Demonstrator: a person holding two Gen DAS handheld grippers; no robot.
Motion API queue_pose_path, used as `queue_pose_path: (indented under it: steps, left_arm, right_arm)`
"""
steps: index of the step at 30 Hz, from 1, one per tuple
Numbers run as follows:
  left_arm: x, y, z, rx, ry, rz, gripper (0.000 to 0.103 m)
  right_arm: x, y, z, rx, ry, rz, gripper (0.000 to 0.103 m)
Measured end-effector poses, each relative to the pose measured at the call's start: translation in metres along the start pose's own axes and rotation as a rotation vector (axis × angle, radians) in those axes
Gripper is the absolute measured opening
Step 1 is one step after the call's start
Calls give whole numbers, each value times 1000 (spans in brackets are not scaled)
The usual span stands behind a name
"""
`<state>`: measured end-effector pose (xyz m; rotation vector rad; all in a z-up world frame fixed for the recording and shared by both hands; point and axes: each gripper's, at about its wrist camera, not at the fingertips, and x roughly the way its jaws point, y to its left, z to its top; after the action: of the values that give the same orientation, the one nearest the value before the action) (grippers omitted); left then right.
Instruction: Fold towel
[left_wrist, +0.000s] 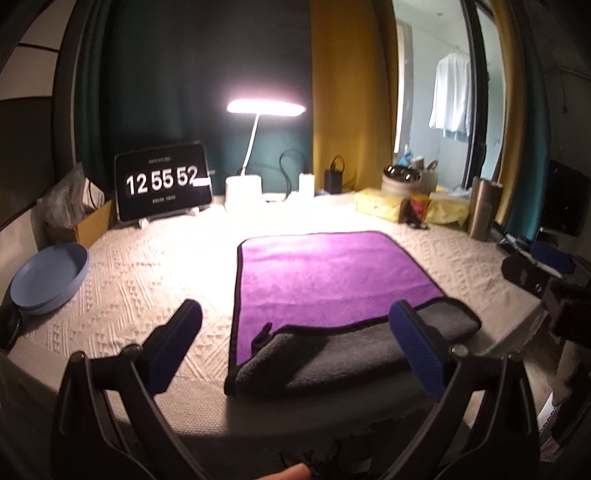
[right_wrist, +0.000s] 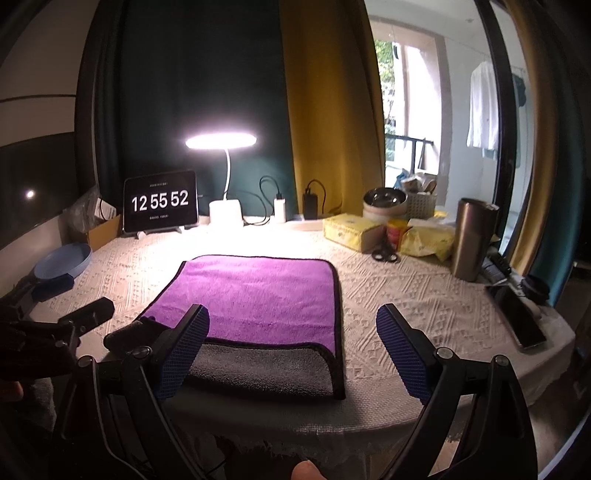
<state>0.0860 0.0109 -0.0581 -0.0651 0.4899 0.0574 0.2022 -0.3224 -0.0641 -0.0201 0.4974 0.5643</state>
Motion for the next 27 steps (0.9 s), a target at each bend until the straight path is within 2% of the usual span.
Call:
queue_pose_path:
  steps: [2, 6, 11, 13, 16, 19, 21, 23, 25, 27]
  left_arm:
    - [9, 1, -1, 0, 21, 9, 102]
    - [24, 2, -5, 1, 60, 18, 102]
    - [43, 3, -10, 11, 116, 19, 101]
    - [48, 4, -12, 16, 130, 21, 101]
    - [57, 3, -14, 24, 152, 24, 100]
    - [66, 2, -18, 32, 191, 25, 91]
    - [73, 3, -21, 29, 219, 24, 88]
    - [76, 4, -22, 26, 235, 20, 79]
    - [79, 4, -24, 26, 251, 16, 73]
    - [82, 4, -25, 27, 266, 13, 69]
  right_arm:
    - [8, -2, 0, 2, 16, 8, 92]
    - [26, -4, -4, -17, 61, 16, 76]
    - [50, -11, -11, -11, 129, 28, 71]
    - [60, -14, -15, -6, 163, 34, 61]
    - [76, -21, -22, 12, 213, 28, 57]
    - [86, -27, -28, 25, 241, 20, 56]
    - [91, -30, -31, 30, 252, 20, 56]
    - [98, -32, -33, 32, 273, 18, 54]
    - [104, -35, -36, 37, 290, 14, 45]
    - [109, -37, -38, 42, 306, 15, 42]
